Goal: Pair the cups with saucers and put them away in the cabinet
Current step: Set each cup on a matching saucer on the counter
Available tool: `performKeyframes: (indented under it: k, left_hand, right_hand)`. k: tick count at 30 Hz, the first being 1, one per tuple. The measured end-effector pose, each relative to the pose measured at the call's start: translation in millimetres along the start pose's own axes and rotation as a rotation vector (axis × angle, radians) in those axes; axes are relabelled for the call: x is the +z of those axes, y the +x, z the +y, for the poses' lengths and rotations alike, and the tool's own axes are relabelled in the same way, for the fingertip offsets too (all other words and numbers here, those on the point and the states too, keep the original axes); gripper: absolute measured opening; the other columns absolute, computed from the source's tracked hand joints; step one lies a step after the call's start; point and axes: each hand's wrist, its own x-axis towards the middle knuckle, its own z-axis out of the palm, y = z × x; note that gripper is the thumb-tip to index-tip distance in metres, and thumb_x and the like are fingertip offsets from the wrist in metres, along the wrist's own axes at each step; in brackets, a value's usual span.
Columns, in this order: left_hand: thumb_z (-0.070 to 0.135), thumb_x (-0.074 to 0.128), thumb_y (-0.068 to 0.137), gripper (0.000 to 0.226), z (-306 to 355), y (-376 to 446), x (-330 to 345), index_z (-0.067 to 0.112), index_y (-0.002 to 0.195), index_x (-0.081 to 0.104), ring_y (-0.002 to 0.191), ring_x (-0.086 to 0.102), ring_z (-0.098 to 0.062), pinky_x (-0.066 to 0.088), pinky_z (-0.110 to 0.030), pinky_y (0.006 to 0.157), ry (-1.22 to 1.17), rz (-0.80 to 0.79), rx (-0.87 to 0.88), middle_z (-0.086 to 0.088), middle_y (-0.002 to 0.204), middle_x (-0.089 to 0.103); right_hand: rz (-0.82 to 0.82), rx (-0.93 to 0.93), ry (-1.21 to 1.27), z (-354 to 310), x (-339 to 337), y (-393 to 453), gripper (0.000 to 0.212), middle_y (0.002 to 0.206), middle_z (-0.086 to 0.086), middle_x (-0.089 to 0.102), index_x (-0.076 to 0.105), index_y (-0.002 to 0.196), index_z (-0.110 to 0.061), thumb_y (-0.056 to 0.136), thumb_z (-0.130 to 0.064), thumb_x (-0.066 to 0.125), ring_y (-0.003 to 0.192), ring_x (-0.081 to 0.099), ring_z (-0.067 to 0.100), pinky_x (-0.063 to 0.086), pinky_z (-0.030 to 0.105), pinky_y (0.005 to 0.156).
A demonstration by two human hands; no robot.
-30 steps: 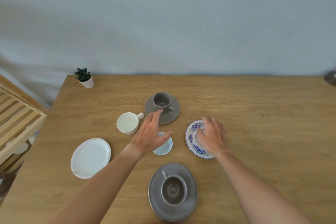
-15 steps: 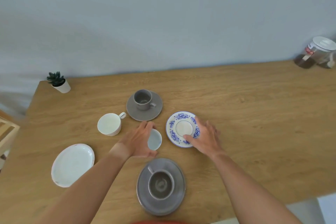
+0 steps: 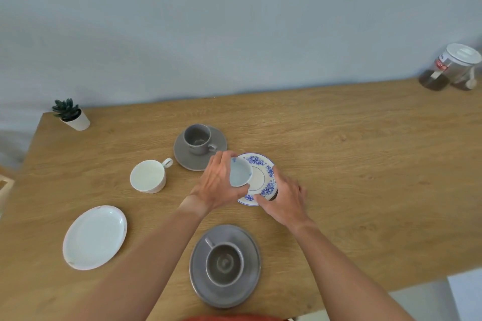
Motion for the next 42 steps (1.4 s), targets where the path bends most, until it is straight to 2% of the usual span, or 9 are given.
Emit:
performKeyframes:
  k: [3,13,19,24,27,30,34,38,42]
  left_hand:
    - [0.041,0.076,0.067,0.079,6,4,11,0.011,0.131,0.041,0.112,0.045,-0.019,0.034,-0.020,0.093,0.000,-0.044,0.018,-0.003,0.124,0.047]
    - [0.037,0.077,0.071,0.085,23,18,33,0.016,0.141,0.035,0.124,0.040,-0.021,0.038,-0.030,0.102,0.029,-0.127,0.009,-0.003,0.134,0.043]
    - [0.053,0.072,0.069,0.093,16,9,24,0.018,0.145,0.030,0.124,0.042,-0.024,0.041,-0.038,0.103,0.093,-0.113,0.034,-0.006,0.136,0.044]
    - [0.058,0.053,0.078,0.072,-4,-19,-4,0.020,0.137,0.041,0.114,0.047,-0.022,0.043,-0.039,0.100,0.122,0.008,0.060,-0.003,0.125,0.051]
    - [0.047,0.055,0.084,0.057,-25,-42,-27,0.015,0.131,0.049,0.112,0.051,-0.024,0.045,-0.038,0.099,0.131,0.048,0.085,-0.007,0.122,0.055]
    - [0.031,0.061,0.088,0.038,-45,-69,-45,0.015,0.122,0.056,0.111,0.055,-0.022,0.047,-0.035,0.096,0.117,0.071,0.061,-0.007,0.119,0.059]
    - [0.034,0.056,0.088,0.031,-68,-111,-63,0.017,0.113,0.061,0.091,0.063,-0.021,0.055,-0.036,0.075,0.134,0.071,-0.004,-0.004,0.111,0.061]
    - [0.035,0.057,0.085,0.029,-97,-163,-80,0.018,0.107,0.065,0.085,0.064,-0.021,0.055,-0.037,0.074,0.199,0.098,-0.100,-0.002,0.104,0.064]
    - [0.033,0.072,0.074,0.040,-122,-207,-86,0.014,0.108,0.065,0.095,0.062,-0.032,0.054,-0.042,0.075,0.291,0.178,-0.264,-0.009,0.111,0.062]
  right_hand:
    - [-0.002,0.020,0.003,-1,1,-1,0.092,0.128,-0.008,0.061,0.034,0.148,-0.028,0.070,-0.068,0.061,0.123,0.048,0.020,0.029,0.039,0.103]
    - [0.009,0.050,0.051,-5,-2,-4,0.088,0.117,-0.009,0.064,0.038,0.146,-0.031,0.068,-0.060,0.066,0.118,0.050,0.020,0.030,0.038,0.101]
    - [-0.037,0.007,0.000,-4,-4,-4,0.086,0.120,-0.005,0.063,0.034,0.147,-0.031,0.071,-0.064,0.056,0.119,0.052,0.023,0.035,0.041,0.101]
    - [0.110,-0.030,-0.022,-6,-24,-1,0.074,0.123,0.002,0.053,0.041,0.142,-0.026,0.073,-0.047,0.059,0.117,0.049,0.029,0.039,0.047,0.097]
    - [0.259,-0.127,0.003,-23,-29,2,0.068,0.125,0.007,0.051,0.049,0.135,-0.015,0.074,-0.042,0.056,0.118,0.048,0.031,0.039,0.048,0.096]
    - [0.280,-0.226,0.056,-52,-22,3,0.061,0.125,0.008,0.052,0.054,0.129,-0.014,0.075,-0.041,0.058,0.117,0.048,0.031,0.038,0.046,0.095]
    - [0.244,-0.411,0.071,-104,-4,-1,0.051,0.120,0.006,0.055,0.059,0.123,-0.016,0.077,-0.038,0.064,0.112,0.054,0.028,0.041,0.044,0.092]
    - [0.130,-0.570,0.064,-163,21,-9,0.048,0.116,0.003,0.053,0.058,0.122,-0.017,0.079,-0.037,0.068,0.110,0.054,0.025,0.045,0.044,0.094]
    - [-0.118,-0.448,-0.033,-214,46,-8,0.068,0.121,0.005,0.044,0.045,0.132,-0.023,0.076,-0.053,0.069,0.112,0.051,0.029,0.046,0.045,0.095]
